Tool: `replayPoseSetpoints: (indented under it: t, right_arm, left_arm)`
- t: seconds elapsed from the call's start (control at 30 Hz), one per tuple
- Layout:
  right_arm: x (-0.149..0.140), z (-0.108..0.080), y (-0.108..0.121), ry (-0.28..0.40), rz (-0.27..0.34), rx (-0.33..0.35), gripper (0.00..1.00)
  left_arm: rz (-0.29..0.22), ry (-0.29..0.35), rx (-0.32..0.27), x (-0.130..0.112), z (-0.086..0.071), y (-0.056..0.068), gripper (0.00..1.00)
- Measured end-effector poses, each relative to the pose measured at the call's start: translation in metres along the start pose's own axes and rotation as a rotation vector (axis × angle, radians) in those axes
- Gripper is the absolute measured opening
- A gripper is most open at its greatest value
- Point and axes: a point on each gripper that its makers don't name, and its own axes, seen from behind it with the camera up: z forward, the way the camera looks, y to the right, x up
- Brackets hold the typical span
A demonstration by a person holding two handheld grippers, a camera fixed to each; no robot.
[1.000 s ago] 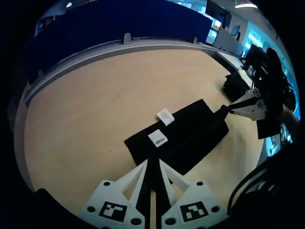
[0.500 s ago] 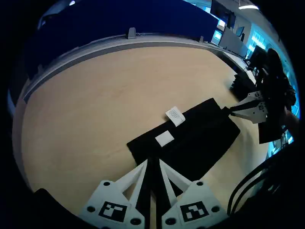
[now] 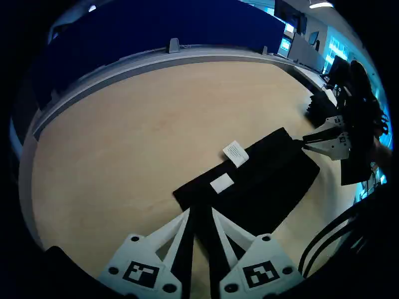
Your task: Fold towel
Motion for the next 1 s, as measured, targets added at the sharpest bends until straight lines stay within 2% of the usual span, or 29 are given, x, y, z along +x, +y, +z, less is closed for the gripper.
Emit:
replayPoseSetpoints:
  t: [0.1,0.17,0.3,0.37,0.43,0.5,0.57,1.0]
  right_arm:
    - [0.004,0.0,0.002,0.006,0.0,-0.013,0.34]
    - [0.007,-0.001,0.003,0.013,-0.001,-0.023,0.45]
    - [0.012,-0.003,0.008,0.027,-0.002,-0.041,0.67]
    - [0.014,-0.005,0.009,0.034,0.0,-0.048,0.73]
    - [0.014,-0.007,0.01,0.038,0.003,-0.049,0.85]
    - [0.014,-0.009,0.01,0.042,0.007,-0.047,0.94]
    - [0.013,-0.012,0.008,0.045,0.01,-0.039,0.96]
    - [-0.014,-0.042,-0.006,0.026,0.018,-0.039,0.96]
  left_arm:
    - [0.005,0.006,0.014,0.002,0.0,-0.005,0.22]
    - [0.012,0.01,0.028,0.003,-0.001,-0.009,0.25]
    - [0.025,0.006,0.046,0.003,-0.004,-0.014,0.52]
    - [0.025,0.005,0.045,0.003,-0.006,-0.015,0.7]
    - [0.021,0.009,0.042,0.004,-0.009,-0.015,0.85]
    - [0.016,0.013,0.04,0.004,-0.013,-0.014,0.92]
    - [0.011,0.015,0.038,0.003,-0.017,-0.013,0.93]
    - [-0.005,0.019,0.065,-0.016,-0.043,-0.011,0.93]
